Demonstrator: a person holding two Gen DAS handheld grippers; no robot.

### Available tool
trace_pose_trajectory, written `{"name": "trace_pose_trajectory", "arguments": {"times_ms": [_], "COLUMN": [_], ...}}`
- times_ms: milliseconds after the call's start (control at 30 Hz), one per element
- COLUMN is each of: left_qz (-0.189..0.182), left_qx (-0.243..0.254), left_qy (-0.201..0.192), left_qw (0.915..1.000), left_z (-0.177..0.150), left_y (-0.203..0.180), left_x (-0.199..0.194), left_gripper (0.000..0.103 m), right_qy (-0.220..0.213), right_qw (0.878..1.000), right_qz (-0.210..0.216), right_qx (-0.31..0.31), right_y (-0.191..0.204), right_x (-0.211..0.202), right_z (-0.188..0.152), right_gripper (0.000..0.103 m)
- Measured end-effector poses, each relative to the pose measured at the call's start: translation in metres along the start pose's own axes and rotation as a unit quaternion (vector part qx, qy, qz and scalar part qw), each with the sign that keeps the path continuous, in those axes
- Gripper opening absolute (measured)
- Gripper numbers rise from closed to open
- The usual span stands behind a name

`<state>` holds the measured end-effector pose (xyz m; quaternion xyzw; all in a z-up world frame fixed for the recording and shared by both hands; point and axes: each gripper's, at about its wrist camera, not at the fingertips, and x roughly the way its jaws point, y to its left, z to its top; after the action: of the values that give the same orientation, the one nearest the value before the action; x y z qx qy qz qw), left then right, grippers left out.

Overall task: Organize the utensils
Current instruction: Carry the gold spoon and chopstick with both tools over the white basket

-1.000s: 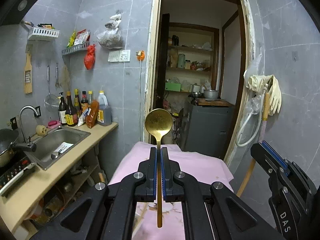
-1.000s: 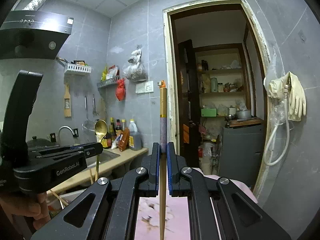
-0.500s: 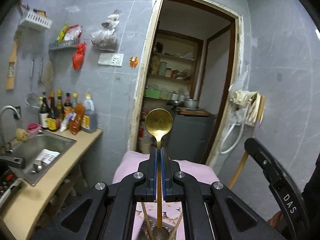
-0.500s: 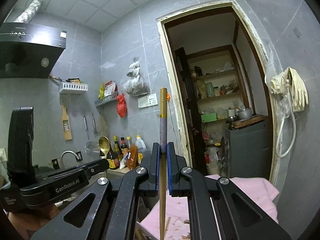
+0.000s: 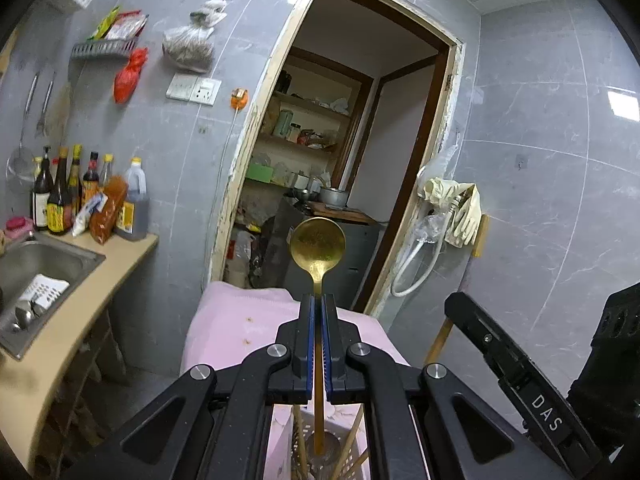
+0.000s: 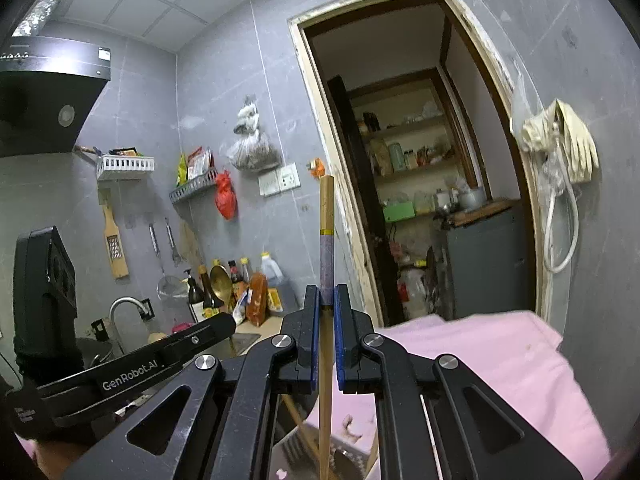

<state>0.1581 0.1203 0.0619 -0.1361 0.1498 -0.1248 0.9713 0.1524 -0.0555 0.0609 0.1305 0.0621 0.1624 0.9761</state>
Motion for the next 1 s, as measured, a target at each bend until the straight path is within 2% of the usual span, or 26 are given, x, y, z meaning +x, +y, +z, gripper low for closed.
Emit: {"name": "trace_pose_trajectory", "arguments": {"times_ms": [100, 367, 633, 1000], "left_qz": [-0.002, 0.000, -0.014, -0.027], "left_qx": [-0.005, 0.000, 0.019, 0.031], "left_qy": [0.005, 0.016, 0.030, 0.057], "left_qw": [1.0000, 0.9999, 0.9993, 0.9975], "left_z": [-0.010, -0.030, -0.041, -0.054], "left_y": [0.008, 0.017, 0.015, 0.015], "left_x": [0.003, 0.011, 0.014, 0.014], "left_gripper": [0.004, 0.004, 0.004, 0.004], "right_qy": [0.014, 0.050, 0.067, 0.090], "right_qw": [1.000, 0.998, 0.995, 0.993], "right_qz": [-0.004, -0.017, -0.024, -0.024], "right_qx": [0.003, -0.038, -0.065, -0.066], "right_y": [-0.002, 0.000, 0.004, 0.005], "right_x": [0.005, 0.018, 0.019, 0.019], "right_z": [-0.013, -0.042, -0.052, -0.062], "right_gripper": [0.006, 0.006, 0.006, 0.007]}}
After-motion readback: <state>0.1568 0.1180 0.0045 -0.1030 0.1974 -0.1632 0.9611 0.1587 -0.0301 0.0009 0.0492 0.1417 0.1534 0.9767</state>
